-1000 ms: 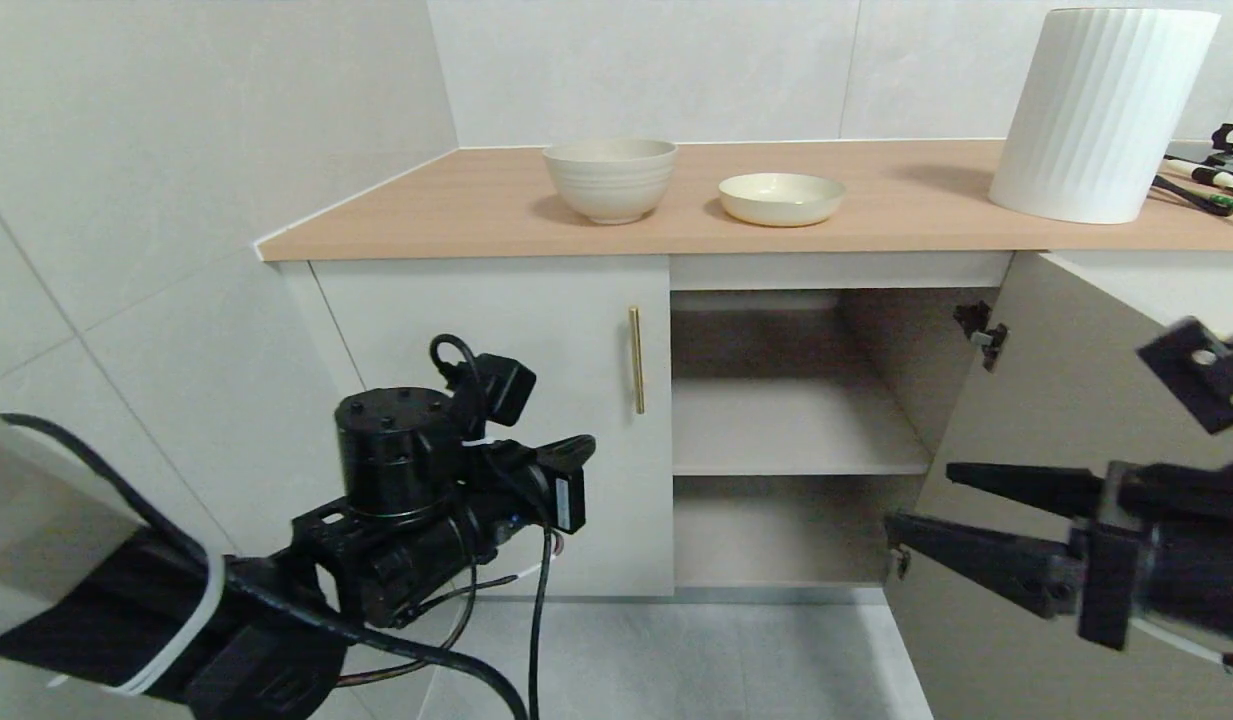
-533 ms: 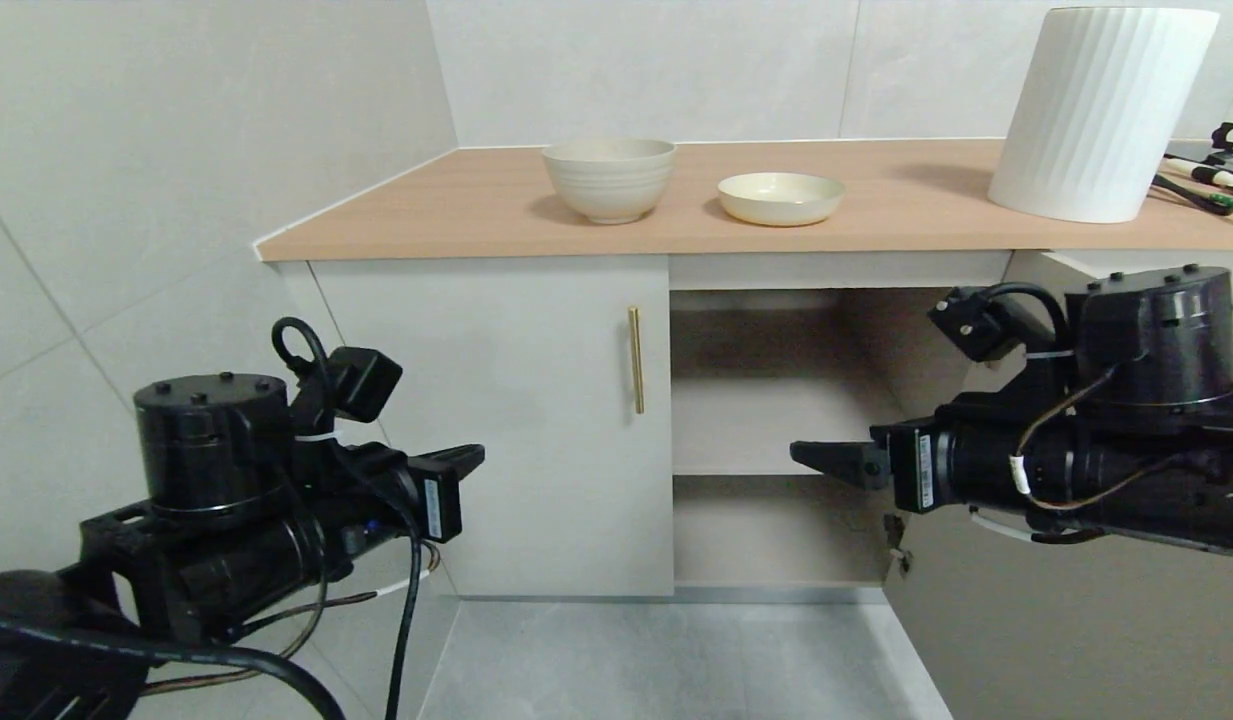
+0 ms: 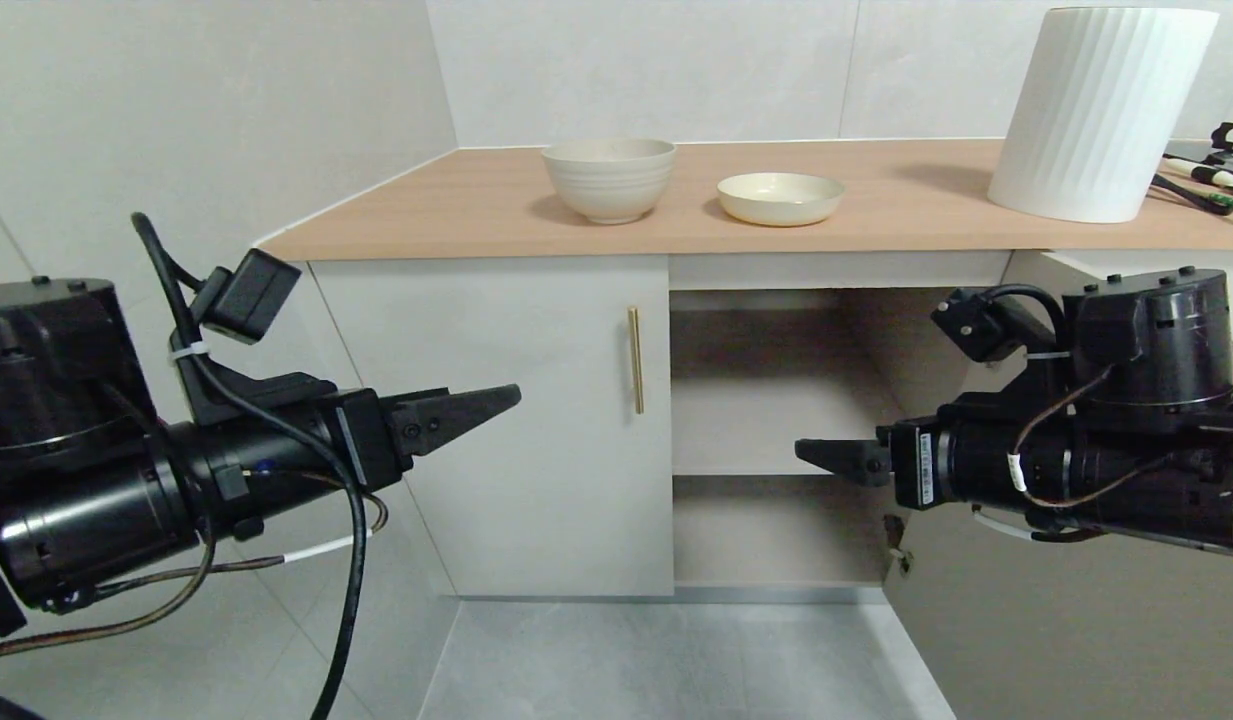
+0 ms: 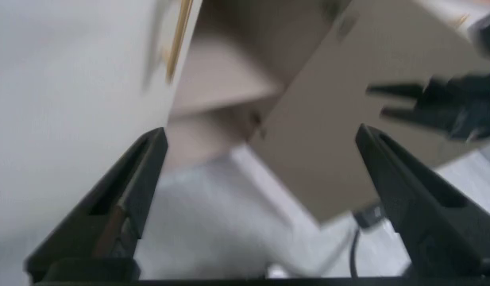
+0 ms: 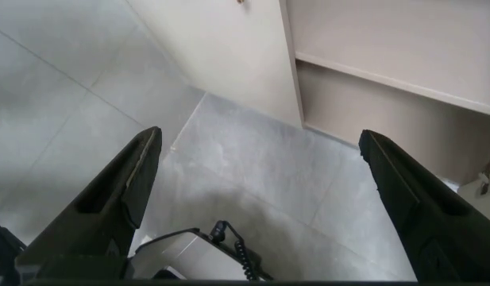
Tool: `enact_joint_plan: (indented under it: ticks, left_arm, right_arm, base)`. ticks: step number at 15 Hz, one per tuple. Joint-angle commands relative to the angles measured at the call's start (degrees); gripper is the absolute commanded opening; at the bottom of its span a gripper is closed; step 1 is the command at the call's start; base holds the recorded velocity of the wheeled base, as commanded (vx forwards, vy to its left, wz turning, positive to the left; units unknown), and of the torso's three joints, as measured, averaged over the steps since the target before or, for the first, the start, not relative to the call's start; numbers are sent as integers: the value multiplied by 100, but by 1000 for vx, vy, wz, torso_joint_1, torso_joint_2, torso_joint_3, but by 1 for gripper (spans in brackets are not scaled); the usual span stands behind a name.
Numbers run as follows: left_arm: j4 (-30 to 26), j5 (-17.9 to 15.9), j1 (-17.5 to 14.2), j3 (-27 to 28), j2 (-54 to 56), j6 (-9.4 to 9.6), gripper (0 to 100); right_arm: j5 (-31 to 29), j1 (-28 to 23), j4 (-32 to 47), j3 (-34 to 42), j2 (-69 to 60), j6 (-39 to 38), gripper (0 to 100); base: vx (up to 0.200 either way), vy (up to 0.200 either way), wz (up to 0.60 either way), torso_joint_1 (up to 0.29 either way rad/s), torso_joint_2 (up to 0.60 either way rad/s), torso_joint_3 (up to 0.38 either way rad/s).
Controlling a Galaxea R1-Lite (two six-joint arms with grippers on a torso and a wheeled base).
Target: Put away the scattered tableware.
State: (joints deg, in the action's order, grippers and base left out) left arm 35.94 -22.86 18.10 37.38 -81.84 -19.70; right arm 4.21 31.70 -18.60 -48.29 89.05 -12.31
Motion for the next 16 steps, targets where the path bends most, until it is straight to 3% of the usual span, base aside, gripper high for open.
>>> enact_joint_plan:
  ticks: [1, 2, 7, 12, 16]
  left_arm:
    - [177, 18, 0, -11, -34, -8, 100]
    - [432, 141, 0, -117, -17, -16, 100]
    - [370, 176, 0, -143, 80, -16, 100]
    - [-720, 176, -17, 165, 309, 10, 100]
    - [-852, 159, -61, 217, 361, 1, 100]
  right_arm:
    - [1, 3, -3, 3, -107, 1, 100]
    - [1, 3, -3, 3, -107, 1, 100]
    - [1, 3, -3, 3, -116, 1, 100]
    - [-7, -5, 6, 3, -169, 1, 100]
    - [-7, -5, 15, 12, -283, 1, 100]
  base:
    - [0, 0, 0, 0, 0, 0]
    - [0, 0, 0, 0, 0, 0]
    - [0, 0, 0, 0, 0, 0]
    - [0, 0, 0, 0, 0, 0]
    - [200, 0, 0, 4, 0, 4]
